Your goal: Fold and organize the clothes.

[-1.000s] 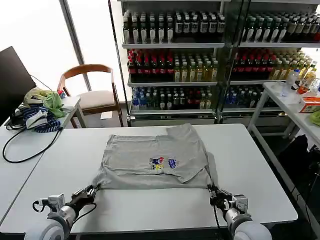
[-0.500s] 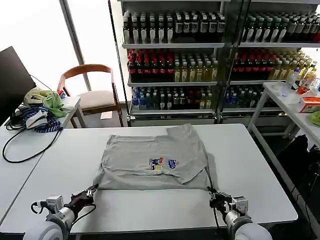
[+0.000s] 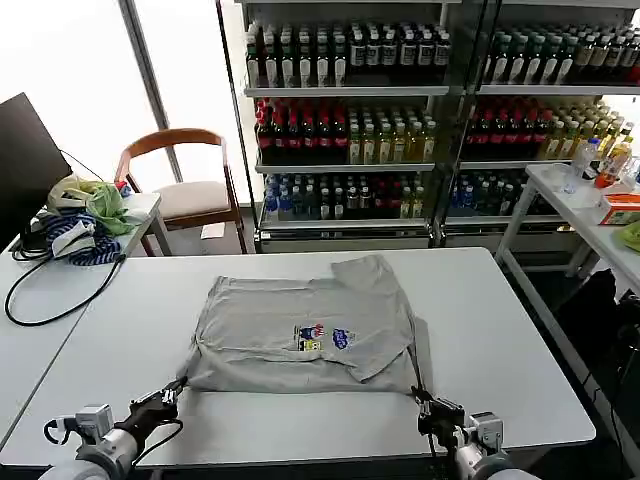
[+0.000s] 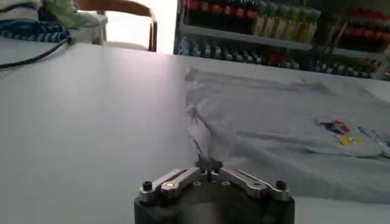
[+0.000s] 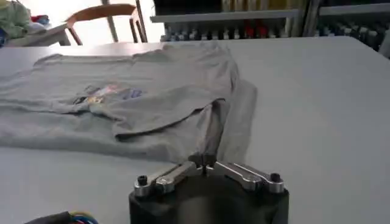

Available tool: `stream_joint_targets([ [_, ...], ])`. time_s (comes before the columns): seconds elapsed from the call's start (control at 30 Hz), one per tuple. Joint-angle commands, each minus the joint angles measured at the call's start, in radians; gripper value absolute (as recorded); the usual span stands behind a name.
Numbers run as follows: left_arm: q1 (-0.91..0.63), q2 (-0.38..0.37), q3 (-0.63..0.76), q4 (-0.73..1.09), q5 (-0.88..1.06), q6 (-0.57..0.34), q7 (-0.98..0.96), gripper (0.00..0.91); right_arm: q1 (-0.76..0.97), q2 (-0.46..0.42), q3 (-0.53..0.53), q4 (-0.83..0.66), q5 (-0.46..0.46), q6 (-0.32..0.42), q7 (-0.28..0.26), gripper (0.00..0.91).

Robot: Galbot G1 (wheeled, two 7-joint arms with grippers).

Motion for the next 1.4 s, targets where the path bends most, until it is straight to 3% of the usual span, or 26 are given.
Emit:
stream_joint_targets([
  [0.03,0.213,-0.025,-0.134,-0.113,0.023,0.029,0.024,0.000,-0.166,-0.069,0.062,0.091,0.005,0.028,-0.006,0.000],
  [0.43,0.380,-0.068,-0.208,-0.183,0.060,0.069,0.028,0.000,-0.216,-0.116,0.073,0.120,-0.004,0.015,-0.008,0.000],
  [0.73,0.368,-0.043,-0.200,-0.173,0.065,0.065,0.044,0.000,-0.228,-0.115,0.070,0.132,-0.004,0.014,-0.010,0.000],
  [0.77,0.363,-0.039,-0.199,-0.169,0.064,0.065,0.044,0.000,-0.214,-0.108,0.067,0.128,-0.004,0.014,-0.005,0.071],
  [0.8,0.361,-0.037,-0.199,-0.167,0.063,0.063,0.046,0.000,-0.205,-0.103,0.068,0.123,-0.006,0.013,-0.005,0.907],
  [1.07,0.337,-0.023,-0.176,-0.156,0.062,0.058,0.048,0.000,-0.108,-0.084,0.047,0.095,-0.005,-0.007,-0.002,0.907],
  [1.33,0.315,-0.015,-0.154,-0.153,0.059,0.054,0.050,0.000,0.009,-0.060,-0.047,0.045,-0.007,-0.039,0.019,0.897],
  [1.37,0.314,-0.014,-0.154,-0.153,0.059,0.054,0.053,0.000,0.022,-0.055,-0.057,0.037,-0.008,-0.041,0.021,0.736],
  [1.4,0.314,-0.014,-0.154,-0.153,0.059,0.054,0.053,0.000,0.032,-0.053,-0.064,0.032,-0.008,-0.043,0.022,0.282],
])
